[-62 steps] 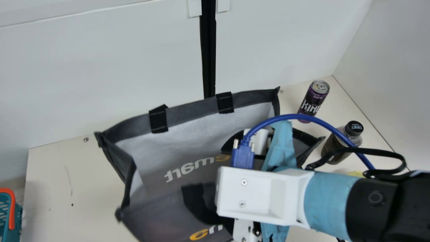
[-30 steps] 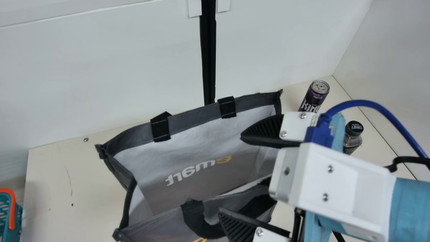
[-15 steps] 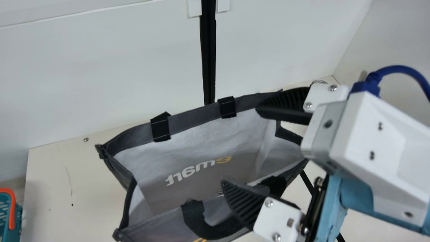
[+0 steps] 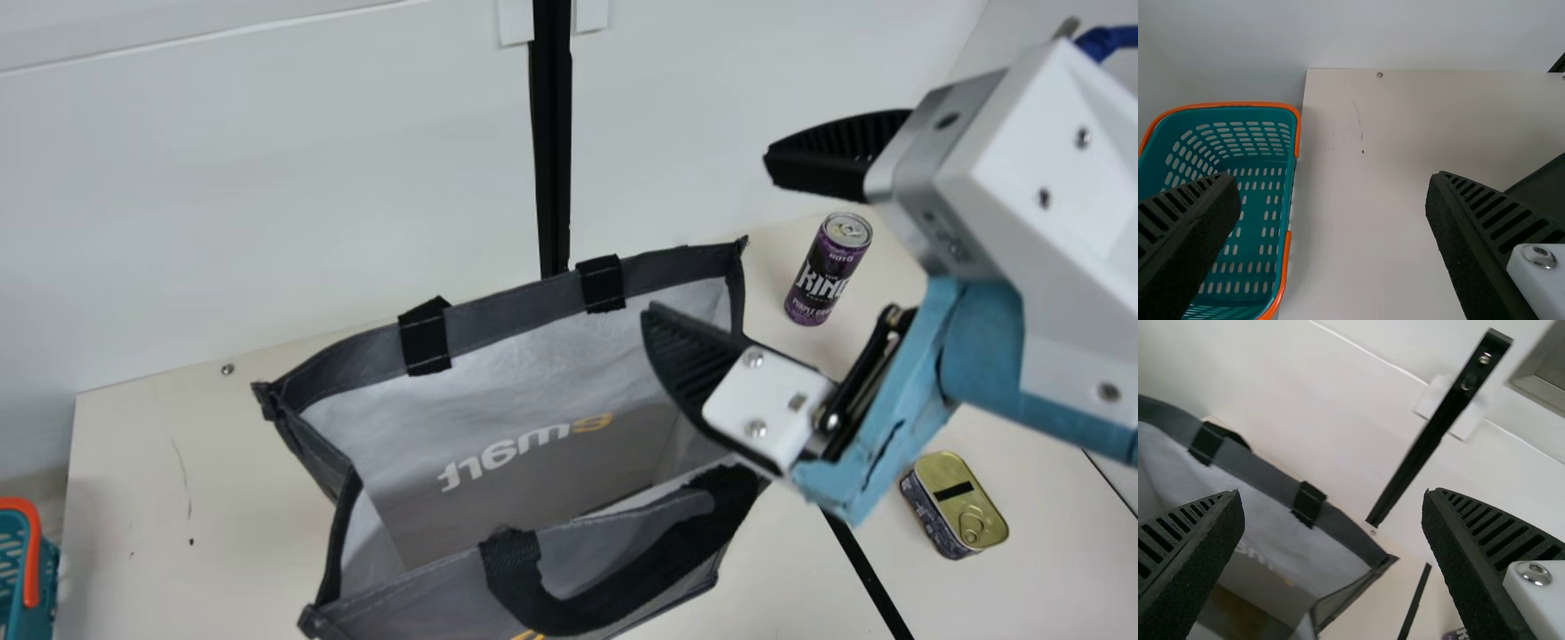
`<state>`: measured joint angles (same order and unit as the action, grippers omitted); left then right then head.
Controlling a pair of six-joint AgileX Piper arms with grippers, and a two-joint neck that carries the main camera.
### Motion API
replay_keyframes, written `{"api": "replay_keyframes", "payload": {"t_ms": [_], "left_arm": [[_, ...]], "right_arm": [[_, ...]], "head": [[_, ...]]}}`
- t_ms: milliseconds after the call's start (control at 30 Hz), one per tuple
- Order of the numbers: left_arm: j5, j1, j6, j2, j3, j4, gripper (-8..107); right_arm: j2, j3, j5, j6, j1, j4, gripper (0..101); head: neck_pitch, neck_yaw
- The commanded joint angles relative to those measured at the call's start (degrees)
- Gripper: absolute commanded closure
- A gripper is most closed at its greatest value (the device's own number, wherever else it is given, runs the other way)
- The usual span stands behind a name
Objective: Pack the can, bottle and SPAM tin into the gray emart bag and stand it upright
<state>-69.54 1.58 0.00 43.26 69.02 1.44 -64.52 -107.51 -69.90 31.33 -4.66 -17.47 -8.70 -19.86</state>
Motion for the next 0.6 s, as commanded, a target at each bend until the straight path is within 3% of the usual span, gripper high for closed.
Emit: {"api": "replay_keyframes", "payload": {"t_ms": [0, 300, 567], "left_arm": [[0.0, 0.0, 0.0, 0.0, 0.0, 0.0, 9], [0.0, 0.0, 0.0, 0.0, 0.0, 0.0, 9], [0.0, 0.0, 0.0, 0.0, 0.0, 0.0, 9]], "right_arm": [[-0.5, -0.4, 0.0, 0.6, 4.6, -1.2, 6], [-3.1, -1.1, 0.0, 2.7, 16.5, -5.5, 6], [-4.5, 0.1, 0.0, 3.2, 23.6, -6.5, 6]], "head": [[-1.3, -0.1], [-1.3, -0.1], [-1.3, -0.1]]}}
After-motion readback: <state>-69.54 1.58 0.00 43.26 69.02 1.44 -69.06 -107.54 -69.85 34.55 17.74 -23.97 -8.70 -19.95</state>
